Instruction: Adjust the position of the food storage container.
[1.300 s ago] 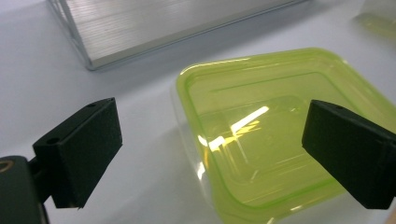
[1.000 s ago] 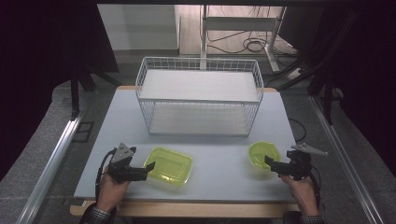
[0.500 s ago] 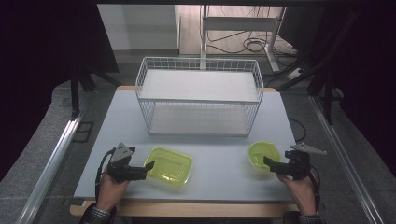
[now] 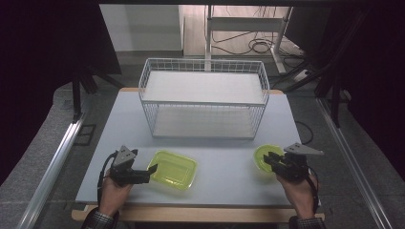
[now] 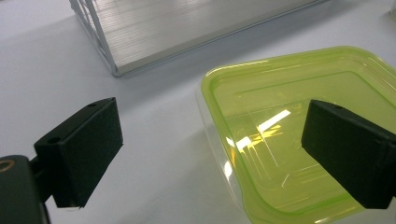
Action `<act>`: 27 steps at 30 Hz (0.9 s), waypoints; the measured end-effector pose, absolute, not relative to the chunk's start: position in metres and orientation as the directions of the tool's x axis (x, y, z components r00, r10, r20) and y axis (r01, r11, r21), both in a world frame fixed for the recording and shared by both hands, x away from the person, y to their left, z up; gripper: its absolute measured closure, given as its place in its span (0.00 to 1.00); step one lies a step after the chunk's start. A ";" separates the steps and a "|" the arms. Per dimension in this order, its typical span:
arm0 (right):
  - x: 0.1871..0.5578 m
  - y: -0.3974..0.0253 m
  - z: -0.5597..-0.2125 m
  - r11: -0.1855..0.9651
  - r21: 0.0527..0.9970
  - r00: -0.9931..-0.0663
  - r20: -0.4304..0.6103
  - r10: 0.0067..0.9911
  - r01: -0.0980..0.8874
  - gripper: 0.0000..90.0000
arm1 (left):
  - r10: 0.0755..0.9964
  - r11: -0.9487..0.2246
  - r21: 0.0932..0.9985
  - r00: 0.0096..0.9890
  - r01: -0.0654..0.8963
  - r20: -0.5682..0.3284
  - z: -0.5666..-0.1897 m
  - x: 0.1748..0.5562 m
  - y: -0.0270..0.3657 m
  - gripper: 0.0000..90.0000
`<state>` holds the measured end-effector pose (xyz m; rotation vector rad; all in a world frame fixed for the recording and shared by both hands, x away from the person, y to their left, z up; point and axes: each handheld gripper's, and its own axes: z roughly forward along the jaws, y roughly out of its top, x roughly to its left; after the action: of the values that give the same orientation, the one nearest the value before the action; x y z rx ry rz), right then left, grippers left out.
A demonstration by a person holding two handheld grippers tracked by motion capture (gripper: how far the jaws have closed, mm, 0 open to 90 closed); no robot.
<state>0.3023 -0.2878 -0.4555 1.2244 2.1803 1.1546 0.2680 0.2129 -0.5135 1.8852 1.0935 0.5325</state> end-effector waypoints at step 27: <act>0.322 -0.270 -0.477 0.356 0.735 -0.571 0.051 0.819 0.577 0.99 | 0.850 -0.255 0.830 0.524 0.496 -0.051 -0.514 0.269 0.211 0.05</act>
<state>0.3219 -0.2702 -0.4773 1.2326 2.2981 1.0450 0.2690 0.2111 -0.5143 1.9125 1.1031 0.5257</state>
